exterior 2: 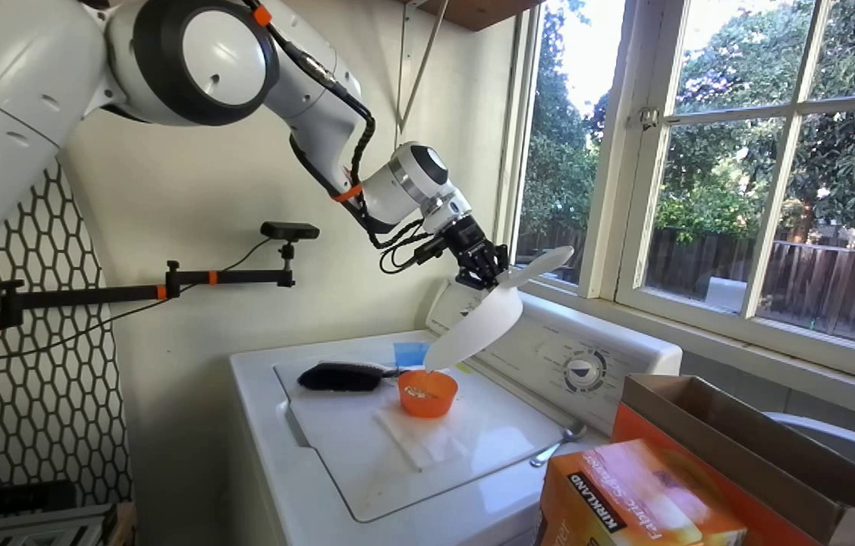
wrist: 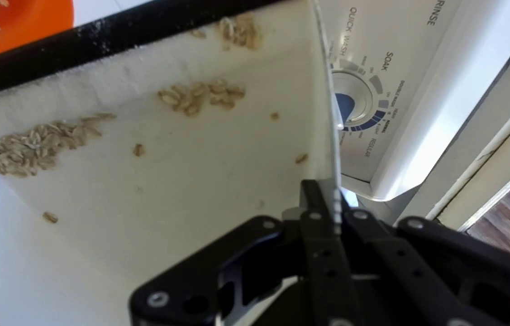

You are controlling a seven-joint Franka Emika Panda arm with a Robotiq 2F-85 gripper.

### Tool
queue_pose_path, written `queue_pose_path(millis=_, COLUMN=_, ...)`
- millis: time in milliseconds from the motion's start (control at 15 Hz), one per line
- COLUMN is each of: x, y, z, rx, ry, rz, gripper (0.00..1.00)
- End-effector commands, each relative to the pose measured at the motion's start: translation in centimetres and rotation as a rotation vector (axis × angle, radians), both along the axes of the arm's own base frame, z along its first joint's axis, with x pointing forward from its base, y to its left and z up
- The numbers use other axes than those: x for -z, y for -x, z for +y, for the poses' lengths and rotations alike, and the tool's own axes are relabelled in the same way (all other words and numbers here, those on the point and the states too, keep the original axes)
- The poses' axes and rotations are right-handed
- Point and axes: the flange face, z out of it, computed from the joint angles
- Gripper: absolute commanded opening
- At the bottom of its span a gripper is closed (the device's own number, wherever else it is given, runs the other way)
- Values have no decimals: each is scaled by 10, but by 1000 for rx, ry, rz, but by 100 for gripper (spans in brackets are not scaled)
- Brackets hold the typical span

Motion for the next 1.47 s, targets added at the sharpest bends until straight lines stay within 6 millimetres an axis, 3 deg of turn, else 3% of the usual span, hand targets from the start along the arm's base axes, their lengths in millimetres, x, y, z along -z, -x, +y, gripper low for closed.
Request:
queue_pose_path(millis=0, x=-4, y=13, z=0, rx=17, ry=34, rz=-30, gripper=1)
queue_pose_path(millis=1400, x=-6, y=20, z=17, rx=-19, ry=118, rz=-90, gripper=1)
